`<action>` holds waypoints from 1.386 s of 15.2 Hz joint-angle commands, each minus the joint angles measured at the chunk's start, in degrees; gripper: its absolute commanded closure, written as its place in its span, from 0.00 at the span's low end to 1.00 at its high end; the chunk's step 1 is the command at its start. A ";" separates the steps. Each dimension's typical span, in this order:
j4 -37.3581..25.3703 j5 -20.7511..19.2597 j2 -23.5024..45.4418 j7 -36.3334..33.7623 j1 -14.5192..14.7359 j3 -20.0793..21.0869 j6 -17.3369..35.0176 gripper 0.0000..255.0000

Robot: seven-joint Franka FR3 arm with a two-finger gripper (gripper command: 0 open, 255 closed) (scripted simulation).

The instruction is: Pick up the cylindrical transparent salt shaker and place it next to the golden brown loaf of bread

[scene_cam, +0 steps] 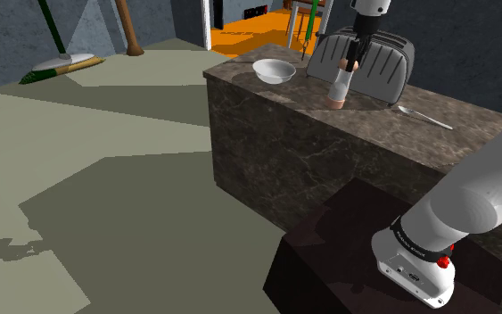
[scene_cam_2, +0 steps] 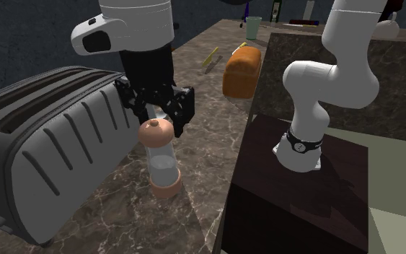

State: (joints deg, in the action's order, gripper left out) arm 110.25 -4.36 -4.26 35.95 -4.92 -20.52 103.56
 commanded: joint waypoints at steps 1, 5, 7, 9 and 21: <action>-0.66 -0.02 -0.07 0.02 0.01 0.02 -0.75 1.00; -3.61 0.00 -0.20 0.13 0.06 0.08 -3.81 1.00; -5.16 0.02 -0.18 0.21 0.08 0.11 -5.35 1.00; -6.78 0.07 -0.11 0.29 0.10 0.13 -6.90 1.00; -17.89 0.65 1.53 1.13 0.08 0.05 -16.44 1.00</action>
State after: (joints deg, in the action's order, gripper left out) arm 93.24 -3.70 -2.72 37.05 -4.85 -20.49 88.02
